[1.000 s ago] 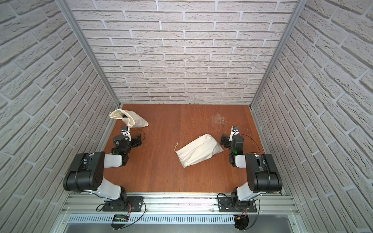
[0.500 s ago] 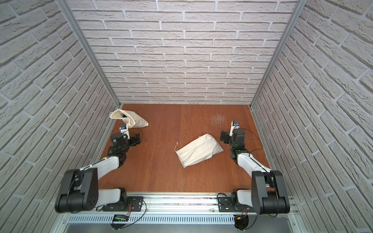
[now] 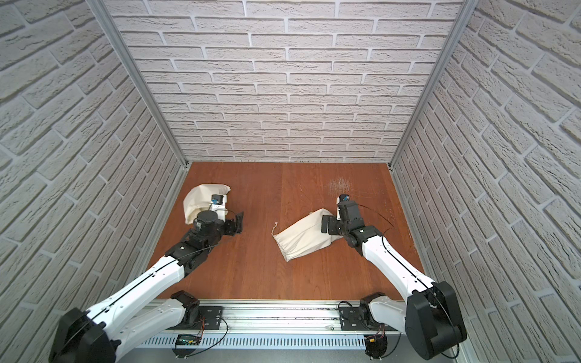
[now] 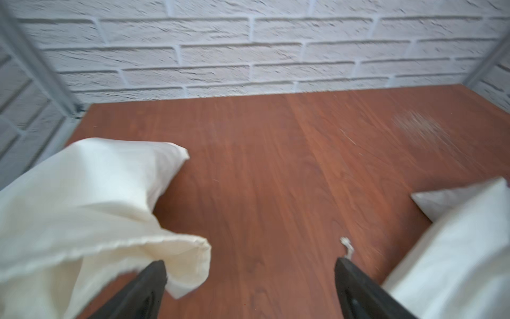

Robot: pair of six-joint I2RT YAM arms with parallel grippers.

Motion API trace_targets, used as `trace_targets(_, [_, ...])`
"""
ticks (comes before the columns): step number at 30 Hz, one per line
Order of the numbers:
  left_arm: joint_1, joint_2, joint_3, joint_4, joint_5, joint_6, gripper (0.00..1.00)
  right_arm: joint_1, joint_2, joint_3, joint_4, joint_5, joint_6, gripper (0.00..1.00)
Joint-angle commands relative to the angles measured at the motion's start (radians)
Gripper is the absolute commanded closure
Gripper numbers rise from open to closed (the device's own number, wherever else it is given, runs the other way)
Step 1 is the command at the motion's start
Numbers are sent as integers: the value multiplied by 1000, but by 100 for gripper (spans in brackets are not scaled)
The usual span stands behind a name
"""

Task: Close the soil bag
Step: Move the soil bag to the center of the board, then frap the soil bag at the center of the board.

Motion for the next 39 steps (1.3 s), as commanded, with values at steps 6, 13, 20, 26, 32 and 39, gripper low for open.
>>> trace_targets(6, [-157,281,50,16,49,-107,2,90,49,-126,52,-7,130,21])
trace_targets(13, [-162,452,116,84,116,-130,2,9,354,31,188,105,69,40])
trace_targets(20, [-154,592,227,67,224,-81,2,-64,594,276,213,118,-24,40])
trace_targets(26, [-95,624,255,60,309,-56,10,-28,360,161,129,142,-94,29])
trace_targets(32, [13,696,312,105,455,-96,18,81,156,61,103,111,-68,20])
trace_targets(39, [72,730,359,123,430,-114,17,261,425,271,99,183,27,16])
